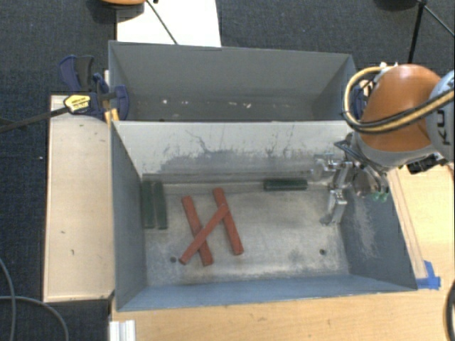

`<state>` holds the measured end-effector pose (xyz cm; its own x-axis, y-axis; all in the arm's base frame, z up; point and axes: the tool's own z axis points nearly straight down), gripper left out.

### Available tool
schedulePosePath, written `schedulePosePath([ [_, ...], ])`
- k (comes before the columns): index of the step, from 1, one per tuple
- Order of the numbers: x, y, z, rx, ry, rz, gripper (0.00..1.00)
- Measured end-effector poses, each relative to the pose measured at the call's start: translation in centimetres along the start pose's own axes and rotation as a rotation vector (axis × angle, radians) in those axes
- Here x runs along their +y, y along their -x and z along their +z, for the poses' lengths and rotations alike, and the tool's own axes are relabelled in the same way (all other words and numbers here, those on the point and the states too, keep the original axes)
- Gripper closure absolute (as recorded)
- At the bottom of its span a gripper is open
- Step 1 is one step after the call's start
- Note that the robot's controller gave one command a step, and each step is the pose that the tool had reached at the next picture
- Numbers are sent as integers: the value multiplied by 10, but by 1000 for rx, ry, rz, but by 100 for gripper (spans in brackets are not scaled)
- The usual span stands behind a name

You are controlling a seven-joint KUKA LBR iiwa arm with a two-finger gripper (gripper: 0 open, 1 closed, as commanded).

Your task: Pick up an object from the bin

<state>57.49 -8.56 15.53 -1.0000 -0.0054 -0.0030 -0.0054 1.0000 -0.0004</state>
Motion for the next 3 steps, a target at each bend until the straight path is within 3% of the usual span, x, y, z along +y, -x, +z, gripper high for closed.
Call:
schedulePosePath([
  [1, 0, 0, 0, 0, 0, -1, 0],
  [2, 53, -1, 30, -2, 0, 12, 0],
  [3, 65, -12, 85, 1, 1, -133, 100],
])
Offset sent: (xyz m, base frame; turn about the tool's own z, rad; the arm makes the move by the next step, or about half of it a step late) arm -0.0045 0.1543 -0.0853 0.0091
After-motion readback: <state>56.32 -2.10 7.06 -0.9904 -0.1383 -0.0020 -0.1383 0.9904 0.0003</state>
